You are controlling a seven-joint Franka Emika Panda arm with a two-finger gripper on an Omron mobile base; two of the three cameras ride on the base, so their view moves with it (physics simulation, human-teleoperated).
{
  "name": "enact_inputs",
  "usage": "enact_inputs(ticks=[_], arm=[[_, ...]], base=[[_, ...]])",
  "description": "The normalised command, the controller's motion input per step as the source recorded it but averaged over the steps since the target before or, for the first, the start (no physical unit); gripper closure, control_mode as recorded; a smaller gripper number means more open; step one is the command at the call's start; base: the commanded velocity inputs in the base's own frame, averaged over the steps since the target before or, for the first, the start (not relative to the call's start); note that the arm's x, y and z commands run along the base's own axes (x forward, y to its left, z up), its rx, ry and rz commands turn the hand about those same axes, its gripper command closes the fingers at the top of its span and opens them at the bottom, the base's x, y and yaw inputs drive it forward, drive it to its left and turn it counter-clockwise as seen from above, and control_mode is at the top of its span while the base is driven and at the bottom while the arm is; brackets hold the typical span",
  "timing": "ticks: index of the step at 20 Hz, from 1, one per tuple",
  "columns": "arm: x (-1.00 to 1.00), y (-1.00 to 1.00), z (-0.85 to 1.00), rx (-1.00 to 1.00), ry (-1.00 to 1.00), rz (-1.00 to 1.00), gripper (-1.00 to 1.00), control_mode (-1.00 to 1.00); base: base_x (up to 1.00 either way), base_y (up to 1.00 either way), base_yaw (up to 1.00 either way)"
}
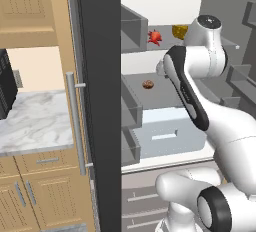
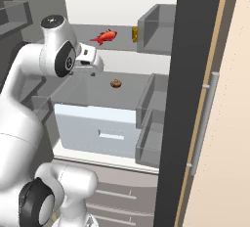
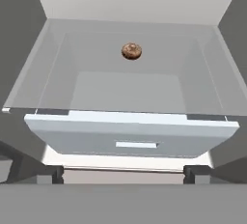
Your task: Take the cheese, fish, and mushroom from the fridge and place them on the plate on the dining counter to create an appetizer plate.
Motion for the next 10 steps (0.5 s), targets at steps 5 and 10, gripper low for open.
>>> enact_inputs(ticks=[5,10], arm=[[0.28,0.00,0.49,0.00,0.00,-0.09,-1.00,-1.00],[0.30,0.00,0.15,0.08,0.00,-0.13,-1.00,-1.00]], base=[[0.00,0.00,0.00],[0.00,0.00,0.00]])
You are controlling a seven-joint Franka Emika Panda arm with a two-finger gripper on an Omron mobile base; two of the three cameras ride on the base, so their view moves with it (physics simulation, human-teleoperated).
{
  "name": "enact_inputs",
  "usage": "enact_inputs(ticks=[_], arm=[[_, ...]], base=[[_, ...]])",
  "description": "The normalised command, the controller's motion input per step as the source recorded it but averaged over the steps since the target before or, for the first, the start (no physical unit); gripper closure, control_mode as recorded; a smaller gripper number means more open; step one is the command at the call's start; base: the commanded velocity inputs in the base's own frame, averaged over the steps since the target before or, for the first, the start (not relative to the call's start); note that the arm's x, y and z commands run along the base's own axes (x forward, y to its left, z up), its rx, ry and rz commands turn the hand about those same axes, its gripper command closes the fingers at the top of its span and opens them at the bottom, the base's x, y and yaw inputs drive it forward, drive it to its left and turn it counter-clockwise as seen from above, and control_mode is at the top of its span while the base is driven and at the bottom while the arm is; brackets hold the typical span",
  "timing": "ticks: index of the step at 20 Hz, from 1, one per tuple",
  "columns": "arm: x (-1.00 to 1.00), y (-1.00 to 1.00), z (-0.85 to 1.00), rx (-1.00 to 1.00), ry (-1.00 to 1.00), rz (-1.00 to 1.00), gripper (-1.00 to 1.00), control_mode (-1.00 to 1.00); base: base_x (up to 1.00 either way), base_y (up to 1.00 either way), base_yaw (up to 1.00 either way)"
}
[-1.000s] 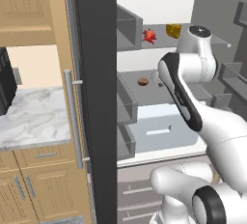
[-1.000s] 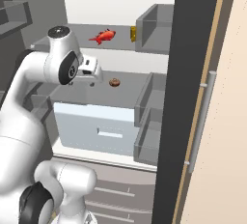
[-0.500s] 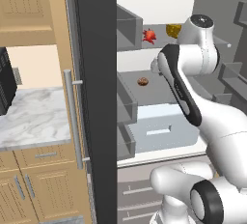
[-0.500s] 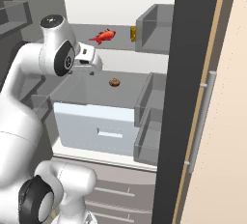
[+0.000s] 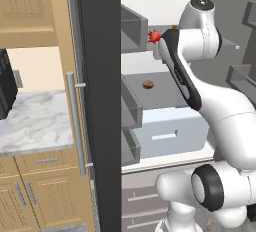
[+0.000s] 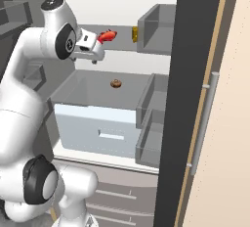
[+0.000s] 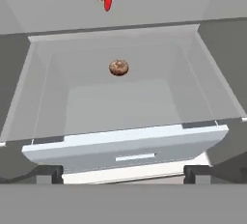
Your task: Take the cheese, fish, and mushroom from the fridge and place them on the plate on the dining counter to create an appetizer plate.
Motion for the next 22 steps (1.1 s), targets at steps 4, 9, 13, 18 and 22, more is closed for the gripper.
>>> enact_inputs(ticks=[4,9,13,18,22], arm=[[0.42,0.00,0.01,0.18,-0.03,-0.15,-1.00,-1.00],[0.49,0.05,0.15,0.12,-0.11,-0.06,-1.00,-1.00],[0.45,0.11,0.16,0.00,-0.18,0.00,-1.00,-1.00],[0.36,0.04,0.02,0.00,-0.09,0.00,-1.00,-1.00],[0.36,0.00,0.01,0.00,0.00,-0.05,-1.00,-1.00]], base=[[0.00,0.00,0.00],[0.00,0.00,0.00],[0.00,0.00,0.00],[0.00,0.00,0.00],[0.00,0.00,0.00]])
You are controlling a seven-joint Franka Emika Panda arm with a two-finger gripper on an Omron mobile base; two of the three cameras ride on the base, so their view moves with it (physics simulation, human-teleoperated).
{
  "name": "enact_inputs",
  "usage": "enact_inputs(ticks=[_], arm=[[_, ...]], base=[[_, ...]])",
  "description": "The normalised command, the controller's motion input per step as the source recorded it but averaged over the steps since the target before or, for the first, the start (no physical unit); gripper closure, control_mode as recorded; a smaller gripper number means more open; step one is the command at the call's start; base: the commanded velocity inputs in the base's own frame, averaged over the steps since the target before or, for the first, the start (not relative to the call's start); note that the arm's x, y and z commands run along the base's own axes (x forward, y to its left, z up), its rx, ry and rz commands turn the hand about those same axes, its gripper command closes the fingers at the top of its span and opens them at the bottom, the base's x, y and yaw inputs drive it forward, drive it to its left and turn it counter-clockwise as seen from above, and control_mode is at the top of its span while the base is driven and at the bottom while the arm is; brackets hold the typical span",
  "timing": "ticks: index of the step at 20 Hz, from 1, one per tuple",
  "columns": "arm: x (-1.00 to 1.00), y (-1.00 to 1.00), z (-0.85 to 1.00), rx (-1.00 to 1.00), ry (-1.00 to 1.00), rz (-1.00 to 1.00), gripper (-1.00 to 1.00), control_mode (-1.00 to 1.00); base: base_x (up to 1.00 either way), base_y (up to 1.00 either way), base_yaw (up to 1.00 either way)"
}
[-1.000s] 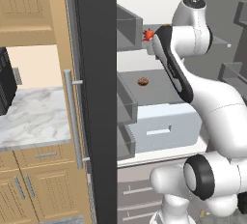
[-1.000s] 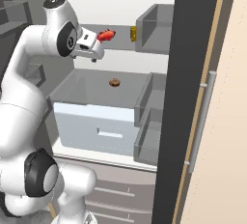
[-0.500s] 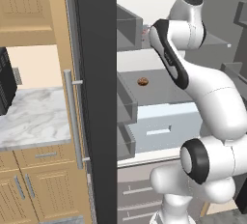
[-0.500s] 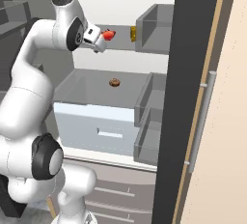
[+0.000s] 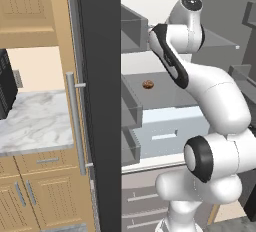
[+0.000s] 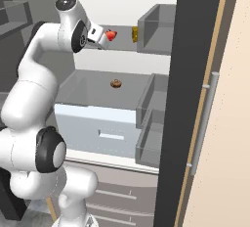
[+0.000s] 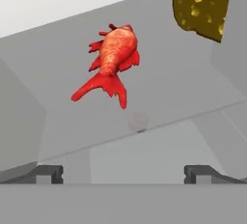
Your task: Take the cheese, fish, and mushroom from the fridge and place them on the plate on the dining counter to create an appetizer plate.
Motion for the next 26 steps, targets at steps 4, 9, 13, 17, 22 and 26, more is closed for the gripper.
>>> enact_inputs(ticks=[4,9,13,17,22,26], arm=[[0.46,0.00,0.11,0.00,0.00,-0.03,-1.00,-1.00],[0.45,0.00,0.12,0.00,0.00,-0.03,-1.00,-1.00],[0.45,0.00,0.00,0.00,0.00,-0.02,-1.00,-1.00],[0.39,0.00,0.00,0.00,0.00,-0.03,-1.00,-1.00],[0.37,0.00,0.00,0.00,0.00,-0.06,-1.00,-1.00],[0.23,0.00,-0.06,0.00,0.00,-0.10,-1.00,-1.00]], base=[[0.00,0.00,0.00],[0.00,0.00,0.00],[0.00,0.00,0.00],[0.00,0.00,0.00],[0.00,0.00,0.00],[0.00,0.00,0.00]])
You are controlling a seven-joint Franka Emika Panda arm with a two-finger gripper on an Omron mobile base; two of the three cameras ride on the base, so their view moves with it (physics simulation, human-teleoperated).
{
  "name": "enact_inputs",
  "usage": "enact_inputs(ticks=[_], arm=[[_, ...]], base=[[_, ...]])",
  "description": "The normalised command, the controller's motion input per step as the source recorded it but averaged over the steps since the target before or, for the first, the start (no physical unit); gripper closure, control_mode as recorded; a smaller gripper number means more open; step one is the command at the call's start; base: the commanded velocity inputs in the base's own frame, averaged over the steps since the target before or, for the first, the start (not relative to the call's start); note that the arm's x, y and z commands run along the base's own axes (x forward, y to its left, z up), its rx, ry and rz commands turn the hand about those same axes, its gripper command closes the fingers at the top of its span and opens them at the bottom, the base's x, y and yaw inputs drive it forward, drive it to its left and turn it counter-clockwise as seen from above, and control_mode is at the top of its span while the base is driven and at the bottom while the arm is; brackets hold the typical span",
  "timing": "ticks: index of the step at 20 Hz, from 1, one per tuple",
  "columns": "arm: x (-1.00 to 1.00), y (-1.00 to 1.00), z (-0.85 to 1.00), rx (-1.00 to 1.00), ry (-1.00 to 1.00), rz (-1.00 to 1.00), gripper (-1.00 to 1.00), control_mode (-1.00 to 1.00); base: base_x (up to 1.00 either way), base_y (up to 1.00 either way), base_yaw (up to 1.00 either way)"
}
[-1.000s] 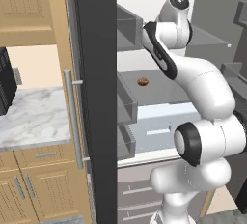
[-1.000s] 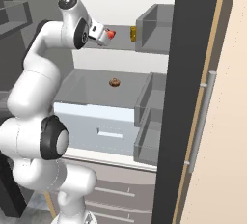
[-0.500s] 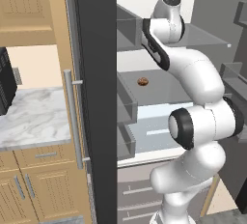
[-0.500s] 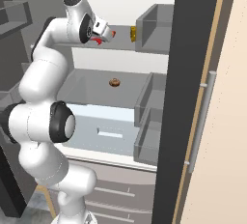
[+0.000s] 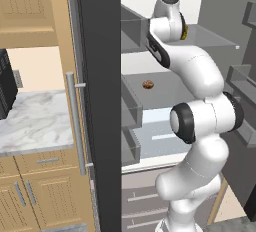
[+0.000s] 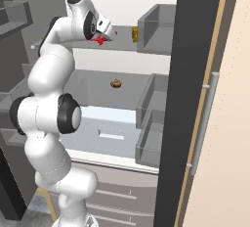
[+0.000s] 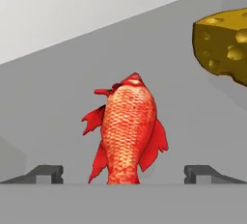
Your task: Take the cheese, fish, and mushroom from the fridge and place them on the plate on the dining counter to create an appetizer plate.
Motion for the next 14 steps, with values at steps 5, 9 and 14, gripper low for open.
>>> enact_inputs(ticks=[5,9,14], arm=[[0.13,0.05,-0.18,0.00,0.00,-0.10,-1.00,-1.00],[0.04,0.02,-0.27,0.00,0.00,-0.10,-1.00,-1.00],[0.24,0.00,-0.23,0.00,0.00,-0.10,-1.00,-1.00]], base=[[0.00,0.00,0.00],[0.00,0.00,0.00],[0.00,0.00,0.00]])
